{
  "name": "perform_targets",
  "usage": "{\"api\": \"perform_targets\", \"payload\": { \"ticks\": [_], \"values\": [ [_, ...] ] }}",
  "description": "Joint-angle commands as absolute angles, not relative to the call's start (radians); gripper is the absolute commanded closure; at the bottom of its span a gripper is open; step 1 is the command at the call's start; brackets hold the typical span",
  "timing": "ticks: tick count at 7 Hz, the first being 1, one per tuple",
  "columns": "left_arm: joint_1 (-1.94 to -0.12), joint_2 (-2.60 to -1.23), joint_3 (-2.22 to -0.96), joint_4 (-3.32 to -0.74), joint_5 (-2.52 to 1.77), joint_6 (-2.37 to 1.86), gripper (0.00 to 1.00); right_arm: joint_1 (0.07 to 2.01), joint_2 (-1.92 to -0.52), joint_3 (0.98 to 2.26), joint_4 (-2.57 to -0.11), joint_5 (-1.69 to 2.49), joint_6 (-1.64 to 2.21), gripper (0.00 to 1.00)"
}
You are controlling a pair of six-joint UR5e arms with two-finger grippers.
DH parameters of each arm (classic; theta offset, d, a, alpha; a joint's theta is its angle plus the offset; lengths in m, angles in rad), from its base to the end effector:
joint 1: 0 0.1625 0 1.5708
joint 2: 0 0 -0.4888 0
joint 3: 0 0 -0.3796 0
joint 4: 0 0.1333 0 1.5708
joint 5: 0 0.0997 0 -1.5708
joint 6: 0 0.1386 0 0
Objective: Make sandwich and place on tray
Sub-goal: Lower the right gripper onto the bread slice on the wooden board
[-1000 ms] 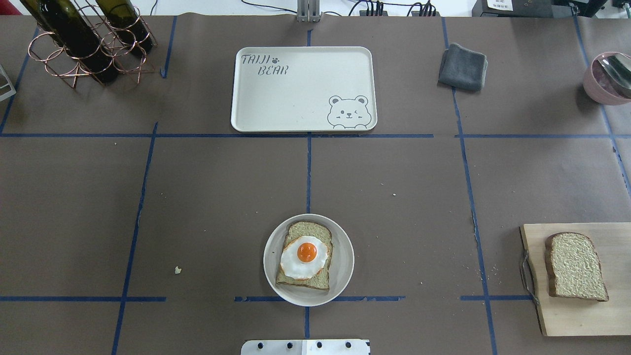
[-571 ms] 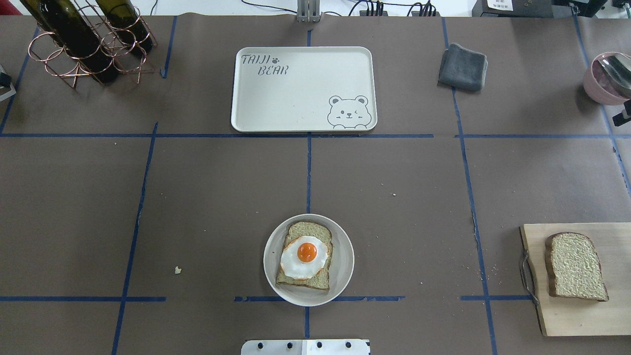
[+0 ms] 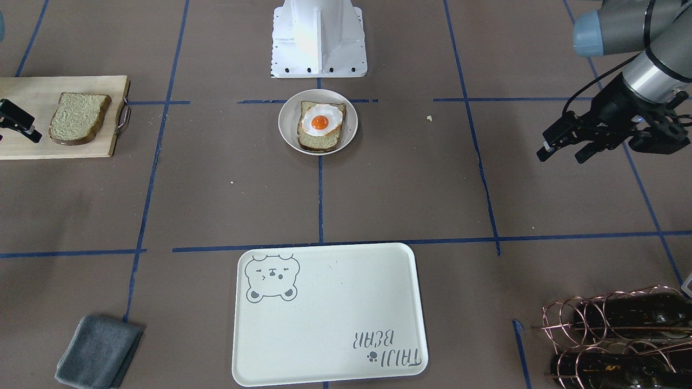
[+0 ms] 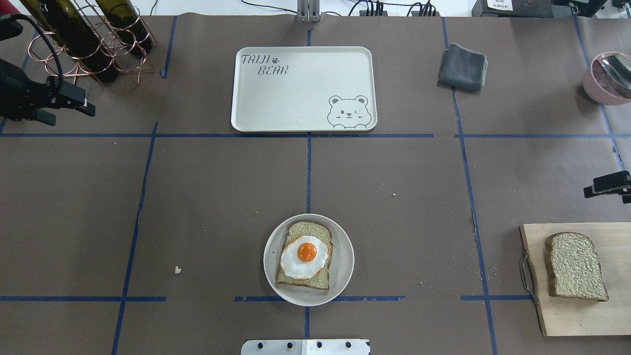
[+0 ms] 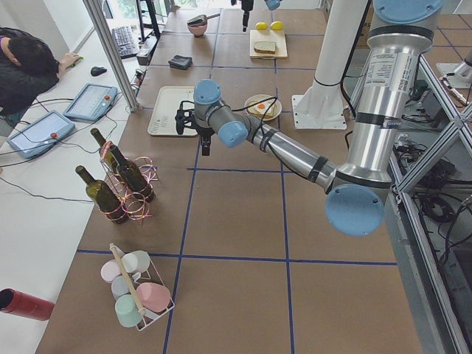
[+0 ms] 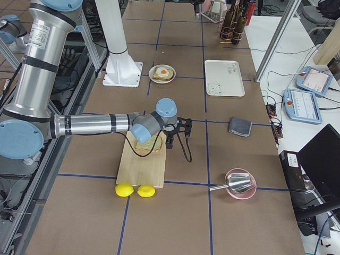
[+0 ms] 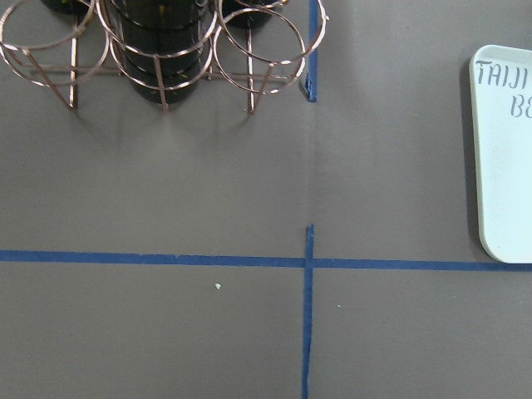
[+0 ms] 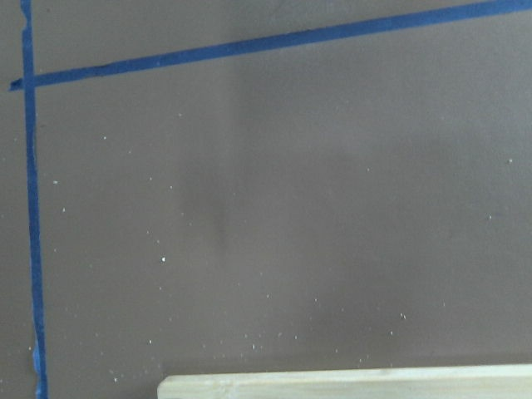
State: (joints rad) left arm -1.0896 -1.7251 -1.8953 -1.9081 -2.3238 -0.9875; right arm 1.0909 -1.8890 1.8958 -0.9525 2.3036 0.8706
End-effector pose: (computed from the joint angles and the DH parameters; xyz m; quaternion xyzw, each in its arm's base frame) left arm 0.2223 -0.5089 0.4673 0.0478 0.4978 -0.0725 0.8629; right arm -0.1338 -0.3450 0.6494 0.0110 -0.4455 0.0644 0.8929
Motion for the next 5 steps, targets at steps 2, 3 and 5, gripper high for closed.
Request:
{"api": "perform_targets", "payload": {
  "ticks": [2, 3, 5],
  "values": [
    [-1.055, -1.729, -1.914, -1.913, -2.304, -1.034, 0.0, 0.973, -2.01, 1.928, -0.808, 2.237, 0.994, 0.0],
    [-1.054, -1.732, -1.922, -1.913, -2.304, -1.034, 0.0, 0.918, -2.041, 1.899, -0.752, 2.176, 1.003, 0.0],
    [-1.054, -1.733, -1.924, -1.913, -2.303, -1.042, 0.0, 0.834, -2.043, 1.757, -0.501, 2.113, 1.108, 0.0]
  ]
}}
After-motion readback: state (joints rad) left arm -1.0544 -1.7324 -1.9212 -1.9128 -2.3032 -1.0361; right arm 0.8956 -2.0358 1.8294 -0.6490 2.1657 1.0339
